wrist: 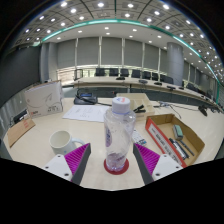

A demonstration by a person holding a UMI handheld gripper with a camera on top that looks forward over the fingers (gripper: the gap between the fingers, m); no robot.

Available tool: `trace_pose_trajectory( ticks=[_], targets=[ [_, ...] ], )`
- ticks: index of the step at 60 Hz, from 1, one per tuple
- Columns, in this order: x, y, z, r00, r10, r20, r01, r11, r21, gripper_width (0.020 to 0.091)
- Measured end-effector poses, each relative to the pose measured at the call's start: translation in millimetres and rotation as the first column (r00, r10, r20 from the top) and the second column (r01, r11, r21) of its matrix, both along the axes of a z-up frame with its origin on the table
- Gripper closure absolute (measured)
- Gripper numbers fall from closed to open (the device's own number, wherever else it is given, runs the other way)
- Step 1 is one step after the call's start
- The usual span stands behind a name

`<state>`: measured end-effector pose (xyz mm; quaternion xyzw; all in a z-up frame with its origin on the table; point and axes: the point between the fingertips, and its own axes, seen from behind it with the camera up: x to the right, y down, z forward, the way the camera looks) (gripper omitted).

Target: Pour water

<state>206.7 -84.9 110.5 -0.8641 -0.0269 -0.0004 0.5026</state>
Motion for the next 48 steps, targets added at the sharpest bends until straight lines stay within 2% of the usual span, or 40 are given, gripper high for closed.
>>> trace_pose_trajectory(
  ticks=[9,22,35,48],
  targets=[
    [-18.2,-50.3,38.2,0.996,-0.089,0.028,0.09,0.994,-0.065,0.0242],
    [-87.9,-139.8,80.8,0.988,-0.152,0.042,0.156,0.977,-0.145,0.0245],
    [-152.0,-202.7,94.9,0.986,-0.157,0.064,0.166,0.971,-0.174,0.0253],
    [-184.5,-225.9,107.0,0.987,-0.131,0.09,0.145,0.975,-0.171,0.0248]
  ],
)
